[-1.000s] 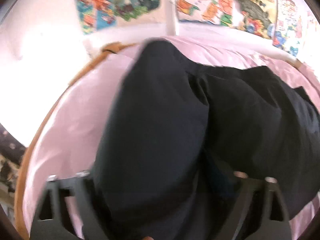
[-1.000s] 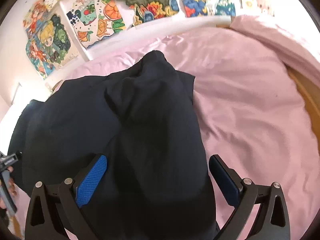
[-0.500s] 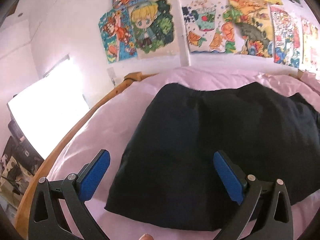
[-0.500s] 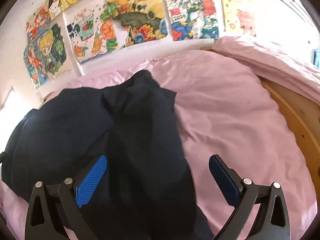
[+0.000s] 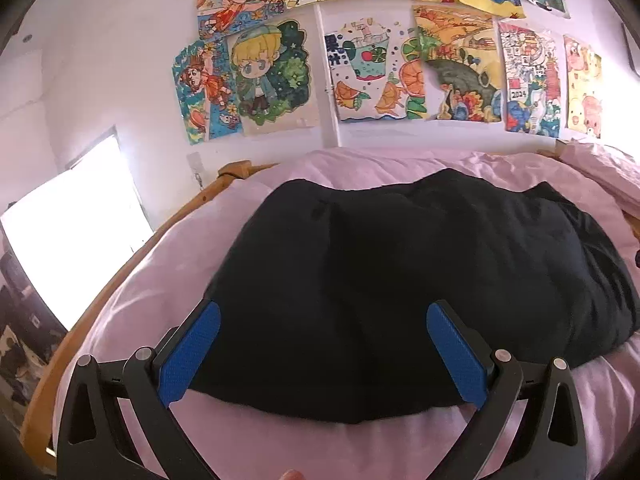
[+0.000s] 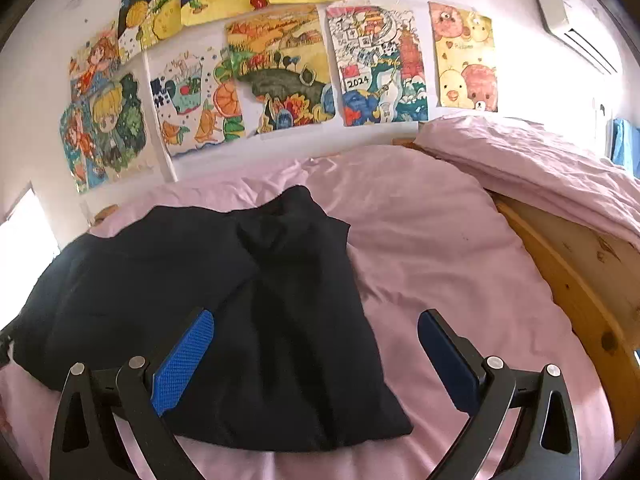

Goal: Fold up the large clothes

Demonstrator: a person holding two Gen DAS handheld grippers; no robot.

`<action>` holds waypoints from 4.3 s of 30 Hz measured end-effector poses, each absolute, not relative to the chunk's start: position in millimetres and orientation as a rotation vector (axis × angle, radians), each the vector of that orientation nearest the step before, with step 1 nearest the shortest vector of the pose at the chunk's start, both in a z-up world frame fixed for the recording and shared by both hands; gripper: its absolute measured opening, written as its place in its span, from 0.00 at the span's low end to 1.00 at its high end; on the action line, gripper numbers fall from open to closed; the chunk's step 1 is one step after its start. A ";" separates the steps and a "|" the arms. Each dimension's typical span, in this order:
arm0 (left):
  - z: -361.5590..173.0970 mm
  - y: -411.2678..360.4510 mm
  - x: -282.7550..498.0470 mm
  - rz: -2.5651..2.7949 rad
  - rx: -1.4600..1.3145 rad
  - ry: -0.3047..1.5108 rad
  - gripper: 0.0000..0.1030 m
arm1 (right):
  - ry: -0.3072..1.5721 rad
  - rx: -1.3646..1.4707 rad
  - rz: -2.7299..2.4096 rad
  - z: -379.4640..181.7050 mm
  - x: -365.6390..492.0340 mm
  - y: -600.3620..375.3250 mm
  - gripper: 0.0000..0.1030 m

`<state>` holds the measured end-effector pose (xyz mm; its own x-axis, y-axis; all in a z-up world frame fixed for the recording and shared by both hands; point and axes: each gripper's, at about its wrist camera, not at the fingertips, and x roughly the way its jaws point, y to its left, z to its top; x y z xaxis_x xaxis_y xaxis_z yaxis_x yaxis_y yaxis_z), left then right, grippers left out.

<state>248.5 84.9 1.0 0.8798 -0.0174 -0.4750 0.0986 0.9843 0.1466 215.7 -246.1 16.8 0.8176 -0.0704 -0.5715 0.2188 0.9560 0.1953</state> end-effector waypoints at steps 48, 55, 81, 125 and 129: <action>3.7 104.1 133.8 -0.050 0.059 0.452 0.99 | 0.422 0.152 -0.102 47.3 88.7 -156.2 1.00; 1.4 105.0 115.5 -0.063 0.077 0.443 0.99 | 0.435 0.157 -0.086 44.7 77.0 -149.3 1.00; -18.5 102.2 75.8 -0.104 0.156 0.393 0.99 | 0.467 0.198 -0.064 30.0 36.4 -125.6 1.00; -23.4 109.1 71.2 -0.129 0.158 0.365 0.99 | 0.478 0.180 -0.061 20.9 34.7 -113.9 1.00; -23.7 109.5 71.3 -0.130 0.159 0.364 0.99 | 0.478 0.180 -0.061 21.1 34.8 -113.8 1.00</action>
<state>71.3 109.5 -23.7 0.9264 -0.0974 -0.3637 0.1546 0.9792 0.1314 34.8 -113.8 21.1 0.8864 -0.0164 -0.4626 0.1006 0.9823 0.1579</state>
